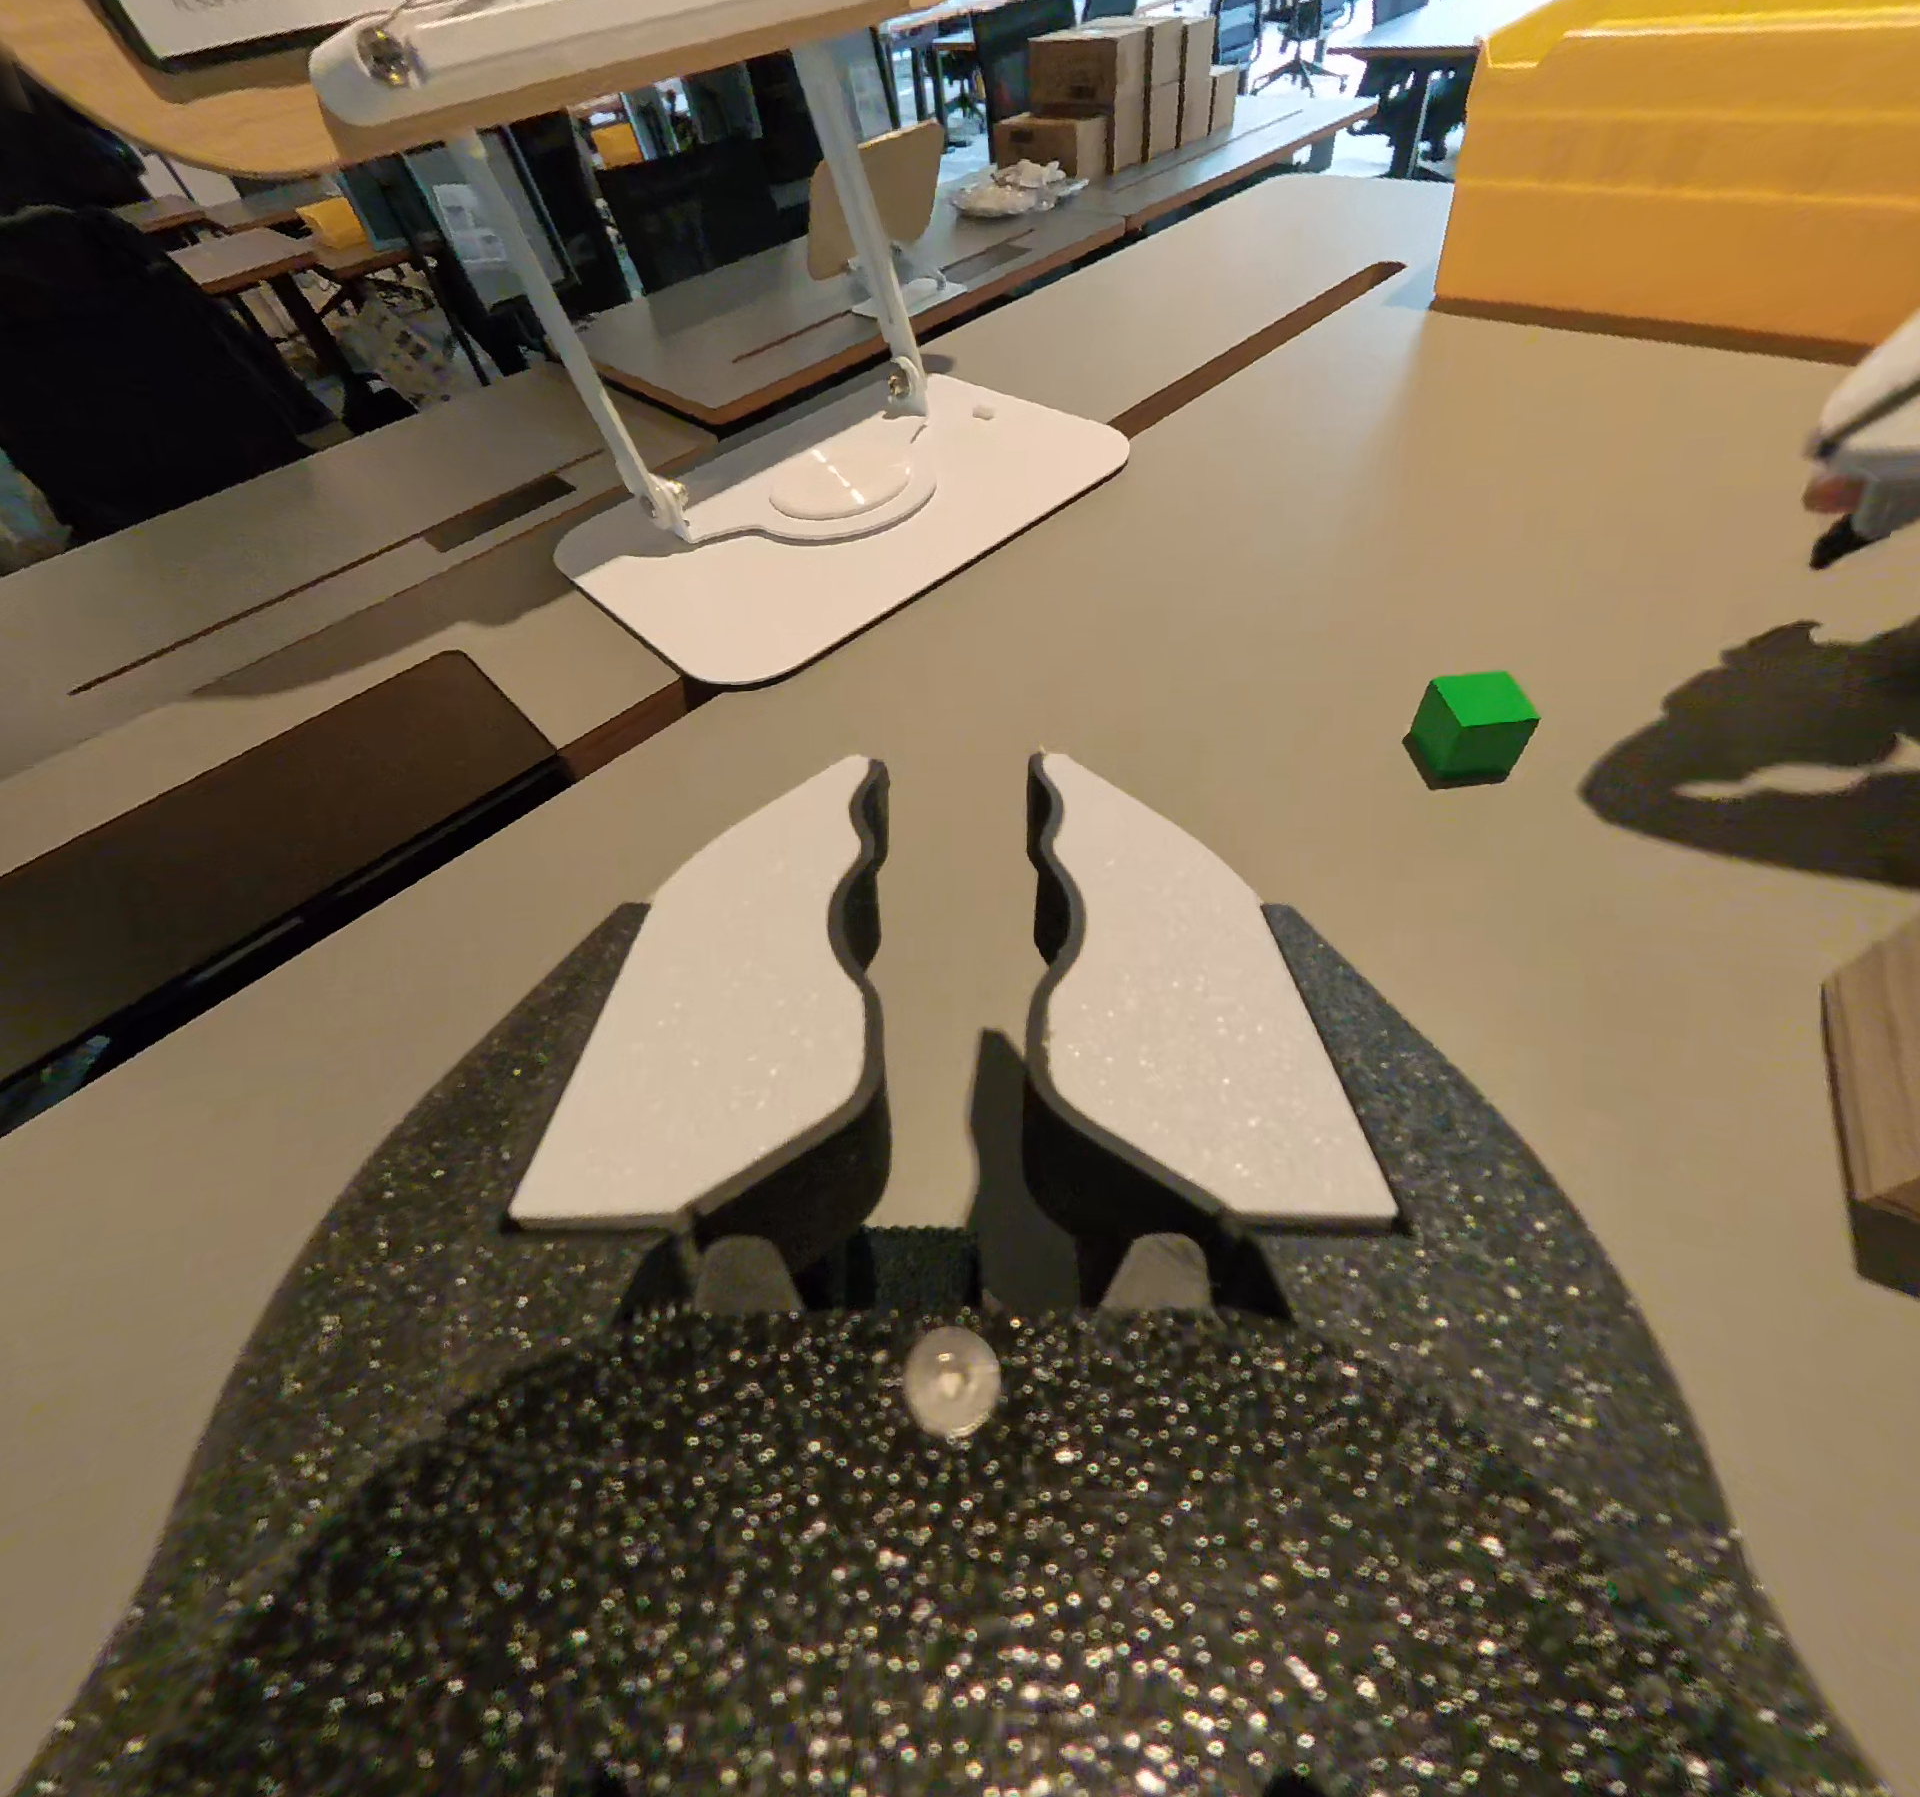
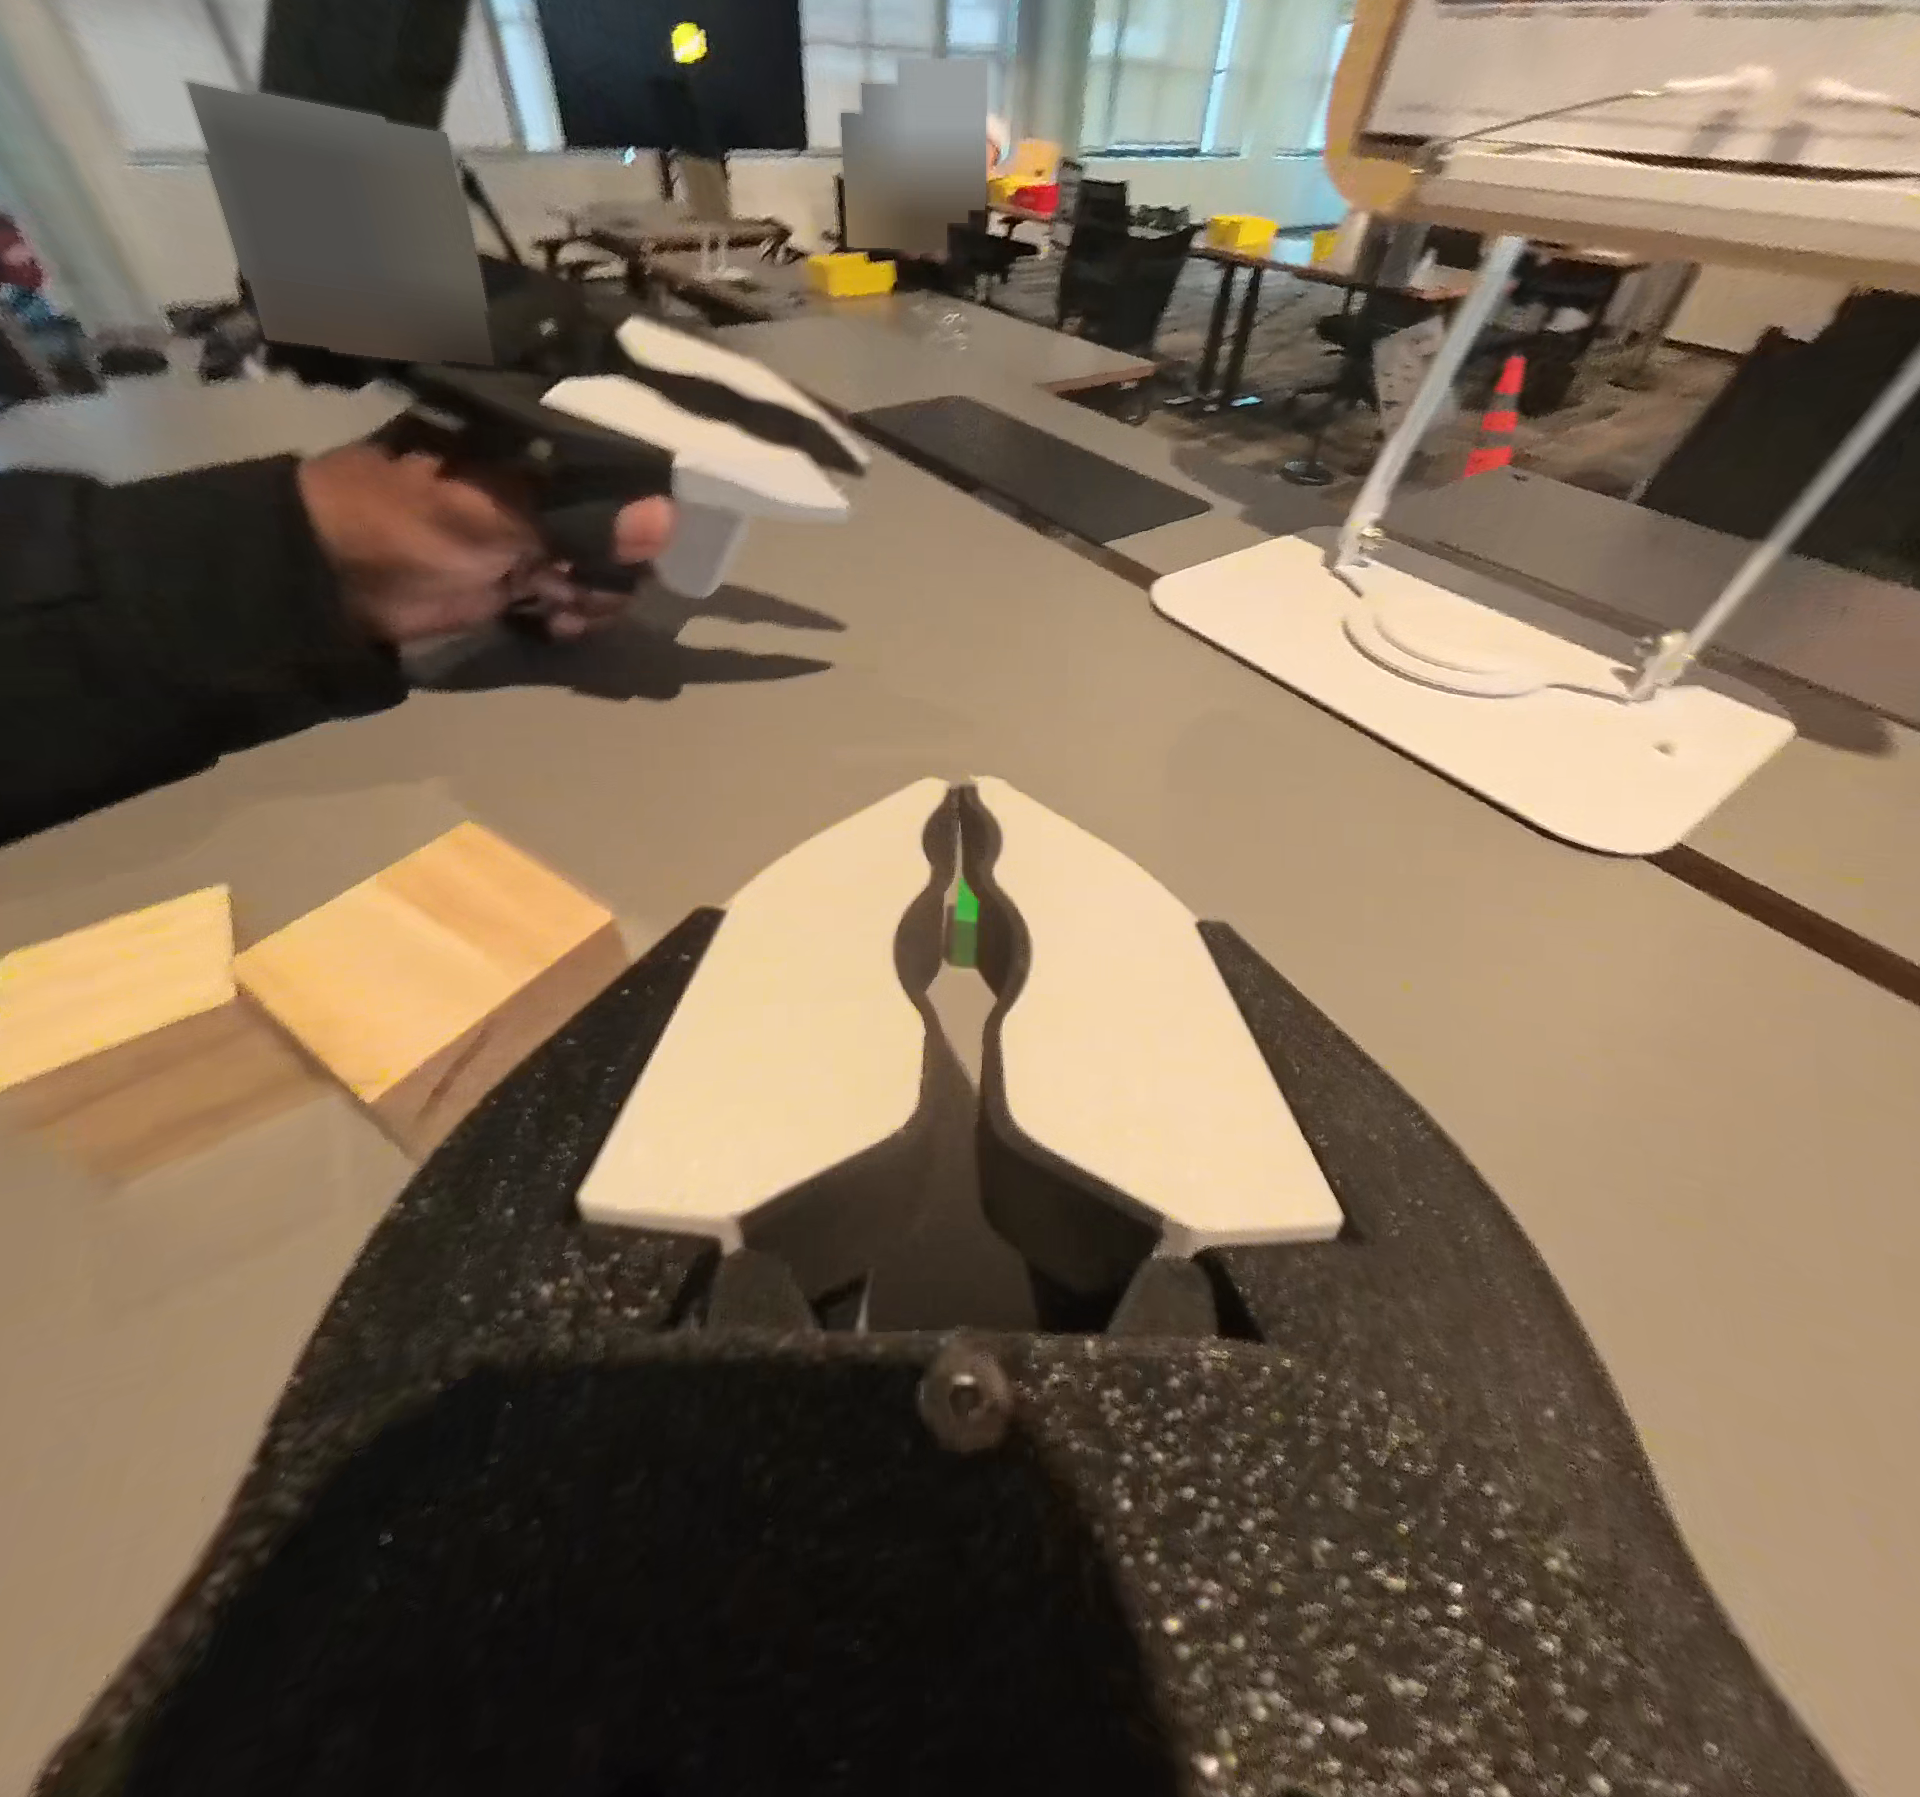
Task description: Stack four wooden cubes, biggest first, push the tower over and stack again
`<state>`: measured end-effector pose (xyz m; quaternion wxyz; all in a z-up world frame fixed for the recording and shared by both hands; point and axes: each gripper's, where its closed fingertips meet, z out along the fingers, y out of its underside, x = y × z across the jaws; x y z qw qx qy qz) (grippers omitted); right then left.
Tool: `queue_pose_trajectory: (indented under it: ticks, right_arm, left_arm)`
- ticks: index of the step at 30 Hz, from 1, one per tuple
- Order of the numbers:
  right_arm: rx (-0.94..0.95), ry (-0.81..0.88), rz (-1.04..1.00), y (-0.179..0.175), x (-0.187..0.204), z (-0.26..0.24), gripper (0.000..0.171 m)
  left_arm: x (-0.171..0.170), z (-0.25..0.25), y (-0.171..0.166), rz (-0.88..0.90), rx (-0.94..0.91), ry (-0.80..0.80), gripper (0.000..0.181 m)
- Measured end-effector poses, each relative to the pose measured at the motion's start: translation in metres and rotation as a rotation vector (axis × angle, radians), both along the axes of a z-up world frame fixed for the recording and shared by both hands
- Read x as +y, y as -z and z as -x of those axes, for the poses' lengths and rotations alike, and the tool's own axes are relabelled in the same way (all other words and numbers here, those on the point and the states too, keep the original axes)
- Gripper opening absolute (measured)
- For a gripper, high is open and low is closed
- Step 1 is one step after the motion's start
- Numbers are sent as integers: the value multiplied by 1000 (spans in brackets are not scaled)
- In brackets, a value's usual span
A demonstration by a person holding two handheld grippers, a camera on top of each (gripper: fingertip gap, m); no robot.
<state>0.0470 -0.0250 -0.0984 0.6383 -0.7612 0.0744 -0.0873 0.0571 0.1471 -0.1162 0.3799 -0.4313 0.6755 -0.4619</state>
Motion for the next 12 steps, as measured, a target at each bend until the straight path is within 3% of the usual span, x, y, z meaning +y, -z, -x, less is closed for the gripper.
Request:
queue_pose_trajectory:
  ticks: [1,4,6,10,12]
  right_arm:
    - [24,25,-20,-2,-3,-5,0]
    - [83,79,-98,-10,-11,-18,2]
    - [170,33,-266,-33,-16,-16,10]
    - [397,-76,-916,-141,-66,-15,28]
    - [406,-186,-1220,-204,-102,4,31]
  left_arm:
    - [-1,0,1,-9,5,3,25]
    - [-3,-1,4,-32,18,7,25]
    - [-4,-1,6,-42,25,9,25]
    - [-4,-2,7,-49,30,10,25]
    - [-4,-2,7,-46,32,9,25]
